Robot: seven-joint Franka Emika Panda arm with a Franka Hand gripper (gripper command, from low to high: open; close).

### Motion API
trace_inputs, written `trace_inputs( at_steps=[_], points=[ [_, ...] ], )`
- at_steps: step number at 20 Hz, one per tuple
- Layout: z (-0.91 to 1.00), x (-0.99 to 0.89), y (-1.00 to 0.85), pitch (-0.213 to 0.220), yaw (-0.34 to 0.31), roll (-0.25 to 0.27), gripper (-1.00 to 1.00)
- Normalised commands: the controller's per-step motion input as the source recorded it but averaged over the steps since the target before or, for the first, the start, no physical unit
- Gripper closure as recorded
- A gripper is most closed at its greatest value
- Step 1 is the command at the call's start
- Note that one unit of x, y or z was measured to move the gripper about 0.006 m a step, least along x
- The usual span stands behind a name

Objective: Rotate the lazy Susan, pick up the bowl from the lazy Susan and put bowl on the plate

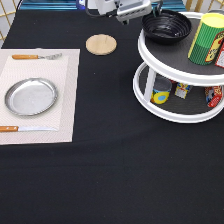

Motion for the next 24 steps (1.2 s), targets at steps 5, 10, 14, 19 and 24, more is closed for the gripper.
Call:
trace_inputs(
  at_steps=[5,10,14,19,24],
  points=[
    [0.0,0.04,0.24,0.0,-0.004,-0.102,1.0],
    [0.0,0.02,0.21,-0.002,0.0,-0.123,1.0],
    [0.0,0.0,0.16,-0.034,-0.001,-0.131,1.0],
    [0.21,0.09,0.21,-0.023,0.0,-0.142,1.0],
    [0.43,0.14,0.08,-0.003,-0.025,-0.123,1.0]
  ],
)
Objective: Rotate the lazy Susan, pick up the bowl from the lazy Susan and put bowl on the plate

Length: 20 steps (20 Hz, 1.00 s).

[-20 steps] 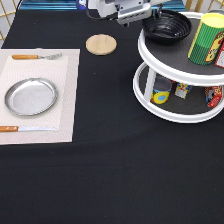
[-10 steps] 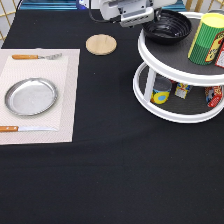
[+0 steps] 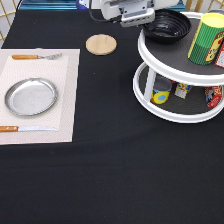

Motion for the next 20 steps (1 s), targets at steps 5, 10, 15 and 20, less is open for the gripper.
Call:
trace_inputs(
  at_steps=[5,10,15,20],
  points=[
    [0.47,0.07,-0.04,0.0,-0.041,-0.068,1.0],
    [0.52,0.23,-0.31,0.002,-0.078,-0.017,1.0],
    [0.24,0.23,-0.61,-0.002,-0.134,0.0,1.0],
    [0.03,0.16,-0.89,-0.062,-0.05,0.0,1.0]
  ],
)
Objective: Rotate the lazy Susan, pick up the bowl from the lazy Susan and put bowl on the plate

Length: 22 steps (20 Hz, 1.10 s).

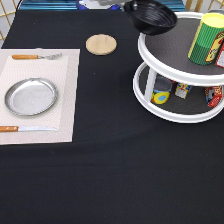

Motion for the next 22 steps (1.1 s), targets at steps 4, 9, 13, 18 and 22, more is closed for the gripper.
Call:
trace_inputs(
  at_steps=[4,9,13,18,22],
  points=[
    [-0.01,0.08,-0.92,-0.089,-0.042,0.0,1.0],
    [-0.07,0.02,-0.87,-0.12,-0.061,0.0,1.0],
    [-0.14,0.0,-0.72,-0.157,-0.116,0.0,1.0],
    [-0.16,-0.02,-0.55,-0.154,-0.179,0.0,1.0],
    [-0.08,0.0,-0.57,-0.11,-0.173,0.0,1.0]
  ],
)
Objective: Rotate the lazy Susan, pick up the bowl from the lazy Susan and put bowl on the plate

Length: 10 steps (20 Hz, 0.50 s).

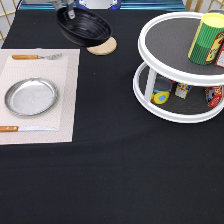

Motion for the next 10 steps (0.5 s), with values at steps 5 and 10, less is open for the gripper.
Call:
trace_inputs(
  at_steps=[5,10],
  points=[
    [-0.2,-0.01,-0.48,-0.067,-0.21,0.0,1.0],
    [-0.58,-0.11,-0.33,-0.027,-0.272,0.0,1.0]
  ],
)
